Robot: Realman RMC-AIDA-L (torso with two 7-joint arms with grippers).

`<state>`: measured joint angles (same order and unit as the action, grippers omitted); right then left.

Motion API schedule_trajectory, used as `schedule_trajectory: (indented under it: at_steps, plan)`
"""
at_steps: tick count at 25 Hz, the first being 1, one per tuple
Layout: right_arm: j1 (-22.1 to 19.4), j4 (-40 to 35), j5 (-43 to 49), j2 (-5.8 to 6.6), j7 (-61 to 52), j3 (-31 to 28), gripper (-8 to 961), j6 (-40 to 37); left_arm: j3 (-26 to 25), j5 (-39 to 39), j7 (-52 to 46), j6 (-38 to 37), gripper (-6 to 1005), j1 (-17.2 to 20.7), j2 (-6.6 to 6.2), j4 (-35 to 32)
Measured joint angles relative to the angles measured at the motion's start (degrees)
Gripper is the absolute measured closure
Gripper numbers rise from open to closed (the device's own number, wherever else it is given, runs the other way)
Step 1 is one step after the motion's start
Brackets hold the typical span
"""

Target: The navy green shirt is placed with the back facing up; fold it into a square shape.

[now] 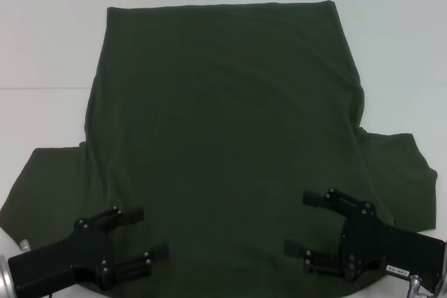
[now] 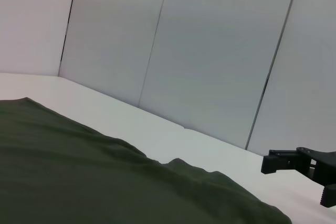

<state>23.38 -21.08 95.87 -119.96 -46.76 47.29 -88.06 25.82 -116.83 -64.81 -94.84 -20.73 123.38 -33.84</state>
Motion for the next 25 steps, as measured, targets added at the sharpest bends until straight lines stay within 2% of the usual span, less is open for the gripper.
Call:
schedule_trajectory:
  at_steps: [15, 21, 23, 25]
  plan:
    - [0.25, -0.04, 0.01, -0.09, 0.08, 0.0, 26, 0.14, -0.08, 0.11, -1.92, -0.04, 140, 0.09, -0.06, 0.0]
    - [0.39, 0.06, 0.01, -0.09, 0.25, 0.0, 26, 0.29, -0.16, -0.15, -17.14, -0.54, 139, -0.93, -1.27, -1.28]
    - [0.42, 0.07, 0.01, -0.1, 0.34, 0.0, 26, 0.26, -0.18, -0.28, -25.43, -0.53, 139, -1.56, -2.33, -2.14]
    - [0.39, 0.08, 0.01, -0.09, 0.41, 0.0, 26, 0.19, -0.43, -0.4, -35.12, -0.26, 140, -2.2, -3.9, -2.81]
